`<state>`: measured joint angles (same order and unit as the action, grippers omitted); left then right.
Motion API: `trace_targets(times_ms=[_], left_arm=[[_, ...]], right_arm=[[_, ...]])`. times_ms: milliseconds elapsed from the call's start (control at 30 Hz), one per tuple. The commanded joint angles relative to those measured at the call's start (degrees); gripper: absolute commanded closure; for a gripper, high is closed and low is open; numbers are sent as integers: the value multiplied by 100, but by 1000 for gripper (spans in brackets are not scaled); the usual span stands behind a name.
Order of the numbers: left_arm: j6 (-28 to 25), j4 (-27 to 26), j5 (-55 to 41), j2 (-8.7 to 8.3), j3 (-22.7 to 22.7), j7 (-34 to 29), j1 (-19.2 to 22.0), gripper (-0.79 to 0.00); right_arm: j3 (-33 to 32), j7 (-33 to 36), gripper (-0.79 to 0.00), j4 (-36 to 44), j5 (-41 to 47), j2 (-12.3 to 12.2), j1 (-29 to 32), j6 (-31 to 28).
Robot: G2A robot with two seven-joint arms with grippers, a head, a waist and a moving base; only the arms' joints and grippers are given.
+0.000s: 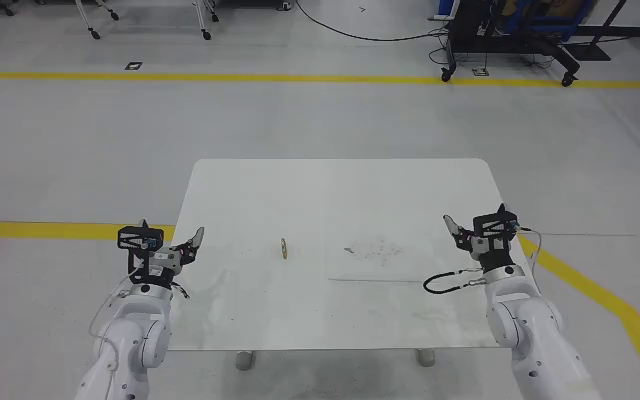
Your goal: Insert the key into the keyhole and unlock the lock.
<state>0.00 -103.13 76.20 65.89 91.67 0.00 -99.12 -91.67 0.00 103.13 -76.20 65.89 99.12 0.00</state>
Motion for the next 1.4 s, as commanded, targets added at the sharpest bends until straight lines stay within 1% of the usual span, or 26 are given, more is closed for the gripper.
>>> trace_targets(times_ms=[0, 100, 167, 233, 300, 433, 767, 833, 867, 900, 1033, 1100, 1167, 1200, 1233, 1267, 1300, 1333, 1367], left_arm=[[0, 0, 0, 0, 0, 0, 0, -784], [0, 0, 0, 0, 0, 0, 0, -785], [0, 0, 0, 0, 0, 0, 0, -785], [0, 0, 0, 0, 0, 0, 0, -785], [0, 0, 0, 0, 0, 0, 0, -785], [0, 0, 0, 0, 0, 0, 0, -785], [0, 0, 0, 0, 0, 0, 0, -785], [0, 0, 0, 0, 0, 0, 0, -785], [0, 0, 0, 0, 0, 0, 0, -785], [0, 0, 0, 0, 0, 0, 0, -785], [0, 0, 0, 0, 0, 0, 0, -785], [0, 0, 0, 0, 0, 0, 0, -785], [0, 0, 0, 0, 0, 0, 0, -785], [0, 0, 0, 0, 0, 0, 0, -785], [0, 0, 0, 0, 0, 0, 0, -785], [0, 0, 0, 0, 0, 0, 0, -785], [0, 0, 0, 0, 0, 0, 0, -785], [0, 0, 0, 0, 0, 0, 0, -785], [0, 0, 0, 0, 0, 0, 0, -785]], right_arm=[[0, 0, -784, 0, 0, 0, 0, 0], [17, 8, -785, -6, 11, 1, -5, -33], [156, 126, -785, -98, 38, 4, -132, -323], [428, 323, -785, -305, -22, 4, -380, -828], [737, 587, -785, -689, 143, 18, -762, -1397], [1261, 909, -785, -1467, 577, 77, -1419, -2174], [1279, 903, -785, -1502, 566, 77, -1463, -2229], [1295, 940, -785, -1526, 551, 79, -1468, -2209], [1371, 1064, -785, -1579, 507, 86, -1519, -2199], [1503, 1166, -785, -1642, 607, 101, -1609, -2394], [1834, 1311, -785, -2425, 1312, 115, -2234, -4097], [1980, 1407, -785, -2874, 1526, 114, -2593, -4945], [2141, 1529, -785, -3264, 1601, 126, -2924, -5437], [2237, 1622, -754, -3420, 1566, 135, -3084, -5595], [2320, 1713, -699, -3568, 1506, 147, -3228, -5606], [2422, 1813, -606, -3683, 1457, 166, -3357, -5585], [2540, 1904, -483, -3764, 1424, 185, -3479, -5677], [2628, 1974, -379, -3871, 1427, 200, -3600, -5772], [2700, 2070, -360, -3953, 1353, 211, -3735, -5779]])
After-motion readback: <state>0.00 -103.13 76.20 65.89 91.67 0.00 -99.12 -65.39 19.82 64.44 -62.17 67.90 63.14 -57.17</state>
